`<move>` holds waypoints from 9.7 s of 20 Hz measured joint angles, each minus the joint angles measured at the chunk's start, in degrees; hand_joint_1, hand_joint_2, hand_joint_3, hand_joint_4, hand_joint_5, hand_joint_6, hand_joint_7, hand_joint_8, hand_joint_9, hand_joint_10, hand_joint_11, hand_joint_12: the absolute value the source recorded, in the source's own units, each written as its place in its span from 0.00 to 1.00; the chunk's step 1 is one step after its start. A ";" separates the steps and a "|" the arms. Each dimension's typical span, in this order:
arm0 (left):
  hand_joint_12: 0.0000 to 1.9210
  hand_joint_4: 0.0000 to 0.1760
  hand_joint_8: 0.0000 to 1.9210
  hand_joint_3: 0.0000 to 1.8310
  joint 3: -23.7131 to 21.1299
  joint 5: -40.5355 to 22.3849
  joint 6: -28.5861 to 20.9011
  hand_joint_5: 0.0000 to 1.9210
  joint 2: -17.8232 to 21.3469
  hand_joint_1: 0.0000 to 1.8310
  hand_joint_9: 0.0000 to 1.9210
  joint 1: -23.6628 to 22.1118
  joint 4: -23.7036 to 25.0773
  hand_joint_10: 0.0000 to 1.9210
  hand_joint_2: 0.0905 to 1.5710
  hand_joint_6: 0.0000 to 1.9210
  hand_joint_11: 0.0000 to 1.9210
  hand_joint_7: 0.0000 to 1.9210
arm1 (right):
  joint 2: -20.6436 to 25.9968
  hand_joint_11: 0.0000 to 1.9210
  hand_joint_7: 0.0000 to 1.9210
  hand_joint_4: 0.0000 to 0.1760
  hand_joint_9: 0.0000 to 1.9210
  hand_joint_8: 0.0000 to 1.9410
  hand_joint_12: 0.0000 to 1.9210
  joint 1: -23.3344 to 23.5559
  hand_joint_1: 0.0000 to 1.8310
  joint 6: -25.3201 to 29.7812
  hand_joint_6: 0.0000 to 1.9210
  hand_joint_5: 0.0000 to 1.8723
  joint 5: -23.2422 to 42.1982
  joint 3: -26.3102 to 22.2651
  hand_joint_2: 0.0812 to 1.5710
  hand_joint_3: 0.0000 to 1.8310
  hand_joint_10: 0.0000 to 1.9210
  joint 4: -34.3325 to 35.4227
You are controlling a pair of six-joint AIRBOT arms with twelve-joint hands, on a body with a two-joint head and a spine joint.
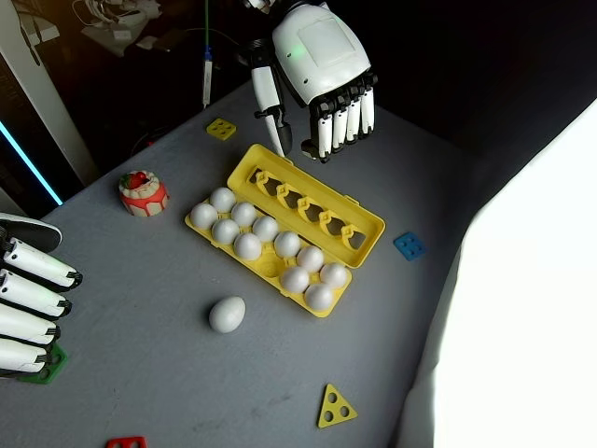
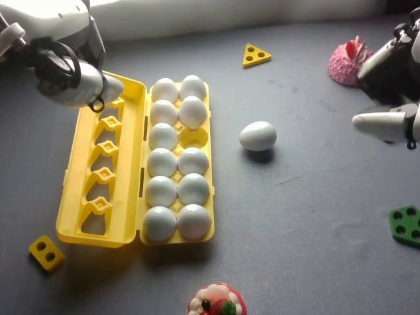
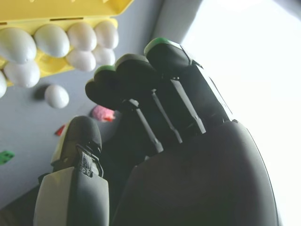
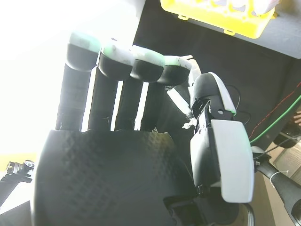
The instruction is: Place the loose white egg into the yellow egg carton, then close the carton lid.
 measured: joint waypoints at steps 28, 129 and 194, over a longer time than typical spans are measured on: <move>0.24 0.16 0.00 0.00 -0.11 3.21 -28.89 0.03 0.13 0.00 0.05 6.29 15.93 0.00 0.84 0.00 0.00 0.07 | -21.73 0.00 0.03 0.00 0.00 0.01 0.00 2.47 0.28 -13.07 0.02 0.04 -14.34 17.97 0.72 0.00 0.00 24.85; 0.29 0.14 0.00 0.00 2.82 -0.39 -0.26 0.04 0.13 0.02 0.05 6.19 -5.68 0.00 0.84 0.00 0.00 0.08 | -42.49 0.00 0.22 0.00 0.06 0.01 0.00 1.07 0.60 -52.87 0.65 0.43 -5.14 28.33 0.75 0.00 0.03 76.78; 0.30 0.14 0.00 0.00 5.18 -0.33 -5.09 0.05 -0.59 0.04 0.06 6.12 -5.73 0.00 0.84 0.00 0.00 0.08 | -47.82 0.00 0.14 0.00 0.04 0.00 0.03 -0.24 0.42 4.83 0.30 0.14 7.30 33.73 0.73 0.00 0.06 39.80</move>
